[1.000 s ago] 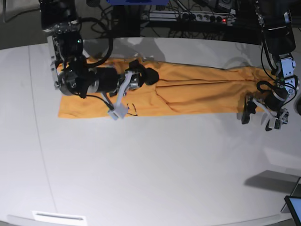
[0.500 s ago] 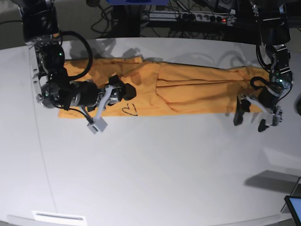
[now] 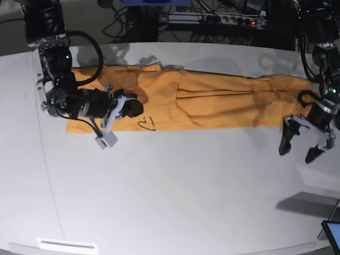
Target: Fold the T-shirt properly
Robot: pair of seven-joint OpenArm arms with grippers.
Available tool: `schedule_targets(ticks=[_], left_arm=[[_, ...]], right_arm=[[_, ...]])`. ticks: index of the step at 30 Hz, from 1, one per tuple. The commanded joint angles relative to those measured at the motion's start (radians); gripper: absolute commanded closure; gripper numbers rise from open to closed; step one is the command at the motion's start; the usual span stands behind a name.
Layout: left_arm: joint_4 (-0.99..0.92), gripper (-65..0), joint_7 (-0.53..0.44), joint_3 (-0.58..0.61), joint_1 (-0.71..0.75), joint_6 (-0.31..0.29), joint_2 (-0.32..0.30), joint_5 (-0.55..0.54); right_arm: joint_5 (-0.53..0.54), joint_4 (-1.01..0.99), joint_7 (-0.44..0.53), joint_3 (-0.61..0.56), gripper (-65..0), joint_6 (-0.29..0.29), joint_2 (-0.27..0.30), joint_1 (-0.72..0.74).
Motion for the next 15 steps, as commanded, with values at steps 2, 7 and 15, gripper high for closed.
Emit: schedule_targets(ticks=[2,7,15], left_arm=[[0.082,-42.7,-0.024,-0.009,0.030,-0.004,-0.025,-0.019],[0.185,-9.2,-0.019,-0.079,0.096,-0.004,0.008,-0.012],[0.216,0.0,-0.029,-0.115,0.188,-0.004,0.026,-0.011]], right_arm=[[0.024,0.015,0.027,0.006,-0.4,0.001,0.006,0.017],[0.015,0.014,0.044,0.006,-0.4,0.001,0.006,-0.003],[-0.056,-0.080,0.113,0.006,-0.4,0.001,-0.002,-0.045]])
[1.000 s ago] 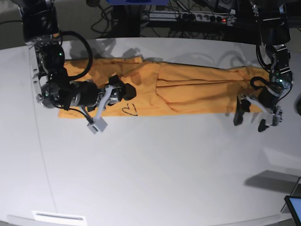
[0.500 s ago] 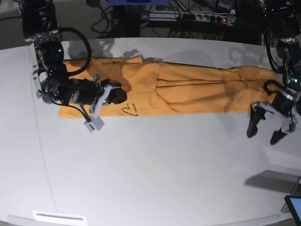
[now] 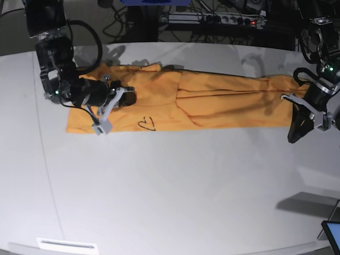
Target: Fold the T-shirt properly
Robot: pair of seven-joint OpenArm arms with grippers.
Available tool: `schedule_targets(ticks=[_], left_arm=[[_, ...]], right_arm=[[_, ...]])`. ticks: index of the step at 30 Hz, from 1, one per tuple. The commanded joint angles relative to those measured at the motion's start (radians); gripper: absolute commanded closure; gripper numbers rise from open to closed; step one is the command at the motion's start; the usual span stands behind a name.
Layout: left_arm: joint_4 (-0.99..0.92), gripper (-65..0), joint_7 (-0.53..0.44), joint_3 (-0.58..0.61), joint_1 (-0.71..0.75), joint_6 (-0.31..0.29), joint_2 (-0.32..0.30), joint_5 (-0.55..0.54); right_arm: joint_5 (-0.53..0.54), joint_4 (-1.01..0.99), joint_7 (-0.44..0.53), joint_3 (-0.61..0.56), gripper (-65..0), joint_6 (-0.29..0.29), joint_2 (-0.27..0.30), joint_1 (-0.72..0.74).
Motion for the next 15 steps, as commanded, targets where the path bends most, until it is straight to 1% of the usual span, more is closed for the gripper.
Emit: schedule_targets(ticks=[1,6,12,15], left_arm=[[0.019,0.0,-0.034,-0.010,0.004,0.002,-0.022,-0.020],[0.009,0.0,-0.035,-0.001,0.030,0.002,-0.022,-0.020],[-0.014,0.0,-0.035,-0.002,0.027,0.002,-0.022,-0.020],[-0.017,0.0,-0.035,-0.009,0.027,0.002,-0.022,-0.020]], right_arm=[[0.021,0.013,0.028,0.004,-0.4,0.007,0.005,0.021],[0.021,-0.033,0.032,0.006,-0.4,0.009,0.004,0.013],[0.018,-0.205,0.115,0.006,-0.4,0.012,0.005,0.015],[0.018,-0.246,0.146,0.002,-0.3,0.014,0.013,0.016]])
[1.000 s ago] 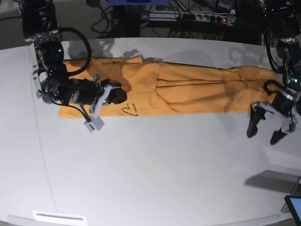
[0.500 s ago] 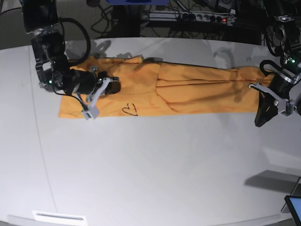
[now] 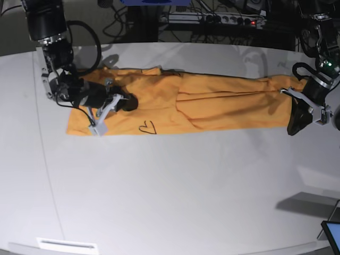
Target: Fold the T-shirt properly
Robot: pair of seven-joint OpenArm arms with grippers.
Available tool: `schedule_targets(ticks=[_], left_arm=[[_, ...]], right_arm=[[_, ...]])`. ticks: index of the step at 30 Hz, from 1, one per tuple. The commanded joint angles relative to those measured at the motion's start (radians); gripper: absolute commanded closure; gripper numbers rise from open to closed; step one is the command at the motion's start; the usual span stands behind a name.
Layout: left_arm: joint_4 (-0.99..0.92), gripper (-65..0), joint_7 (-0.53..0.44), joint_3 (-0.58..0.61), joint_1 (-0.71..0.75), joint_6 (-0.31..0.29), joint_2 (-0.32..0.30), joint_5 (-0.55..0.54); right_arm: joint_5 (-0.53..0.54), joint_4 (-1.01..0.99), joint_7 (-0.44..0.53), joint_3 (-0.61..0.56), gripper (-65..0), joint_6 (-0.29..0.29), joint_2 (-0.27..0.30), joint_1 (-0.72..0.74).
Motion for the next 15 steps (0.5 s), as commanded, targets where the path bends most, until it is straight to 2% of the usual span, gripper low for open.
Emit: schedule_targets(ticks=[1,15], left_arm=[[0.011,0.0,-0.029,-0.012,-0.007,0.002,-0.023,-0.019],[0.010,0.0,-0.029,-0.012,-0.006,0.002,-0.023,-0.019]], right_arm=[[-0.087,-0.035,-0.008,-0.002,-0.3,-0.050,0.015,-0.003],[-0.089,-0.136,-0.003,0.001,-0.3,-0.049,0.072,0.085]])
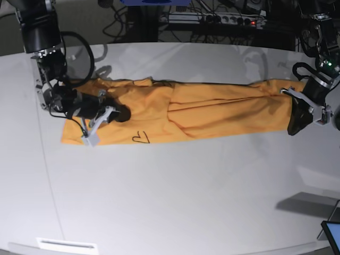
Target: Fold the T-shirt properly
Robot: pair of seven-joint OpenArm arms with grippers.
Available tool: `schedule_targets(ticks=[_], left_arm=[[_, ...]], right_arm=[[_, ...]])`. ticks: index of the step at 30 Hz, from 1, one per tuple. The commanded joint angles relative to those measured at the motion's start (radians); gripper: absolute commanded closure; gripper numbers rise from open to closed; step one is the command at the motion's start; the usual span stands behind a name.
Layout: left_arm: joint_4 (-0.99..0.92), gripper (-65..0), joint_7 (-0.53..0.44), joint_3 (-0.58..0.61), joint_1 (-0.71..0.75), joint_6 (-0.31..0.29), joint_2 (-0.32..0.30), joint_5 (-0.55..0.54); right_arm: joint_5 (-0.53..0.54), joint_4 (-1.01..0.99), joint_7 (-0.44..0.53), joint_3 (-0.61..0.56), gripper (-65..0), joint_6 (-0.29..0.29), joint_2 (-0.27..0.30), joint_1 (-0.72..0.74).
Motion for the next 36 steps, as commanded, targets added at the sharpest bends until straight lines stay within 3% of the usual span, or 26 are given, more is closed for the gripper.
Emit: schedule_targets(ticks=[1,23,36], left_arm=[[0.013,0.0,-0.027,-0.012,-0.006,0.002,-0.023,-0.017],[0.011,0.0,-0.027,-0.012,-0.015,0.002,-0.023,-0.017],[0.011,0.0,-0.027,-0.014,-0.015,0.002,-0.023,-0.017]], right_arm=[[-0.130,-0.034,-0.015,0.004,-0.3,-0.072,0.036,-0.002],[-0.131,-0.249,0.040,0.003,-0.3,-0.072,0.203,0.085],[-0.124,-0.173,0.048,0.006,-0.9,-0.074,0.201,0.082]])
